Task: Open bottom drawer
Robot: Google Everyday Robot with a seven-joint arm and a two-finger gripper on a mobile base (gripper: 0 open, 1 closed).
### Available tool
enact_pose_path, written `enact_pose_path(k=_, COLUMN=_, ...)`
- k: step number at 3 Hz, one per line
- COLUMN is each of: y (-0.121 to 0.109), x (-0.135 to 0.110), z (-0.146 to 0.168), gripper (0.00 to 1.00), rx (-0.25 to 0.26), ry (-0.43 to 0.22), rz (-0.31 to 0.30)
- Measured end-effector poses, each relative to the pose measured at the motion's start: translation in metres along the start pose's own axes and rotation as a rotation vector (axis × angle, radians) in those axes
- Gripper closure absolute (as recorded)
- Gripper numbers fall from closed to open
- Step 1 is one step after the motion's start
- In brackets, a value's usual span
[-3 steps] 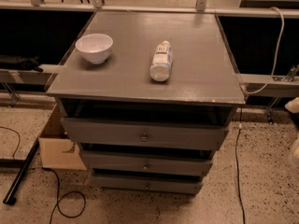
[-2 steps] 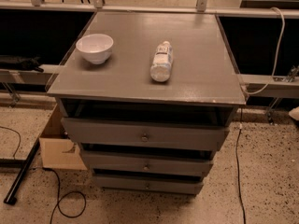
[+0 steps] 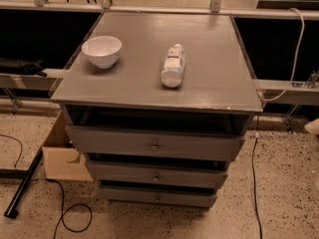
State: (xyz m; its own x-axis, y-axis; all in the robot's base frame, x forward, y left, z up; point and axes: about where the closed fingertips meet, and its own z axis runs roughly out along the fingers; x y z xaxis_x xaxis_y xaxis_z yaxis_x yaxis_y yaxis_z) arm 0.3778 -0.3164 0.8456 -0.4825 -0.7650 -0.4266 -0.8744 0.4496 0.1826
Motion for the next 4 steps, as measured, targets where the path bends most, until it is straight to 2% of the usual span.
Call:
enact_pose_path(k=2, y=0.004, x=0.041, z=0.054, gripper=0.00, rx=-0.138, ry=-0.060, rz=0.079)
enact_pose_path(k=3, y=0.010, x=0.057, z=0.082, gripper=0.00, rx=-0.197, ry=-0.067, rz=0.111)
enact_pose_path(k=4, y=0.022, x=0.065, z=0.121, gripper=0.00, rx=-0.284, ry=-0.050, rz=0.115)
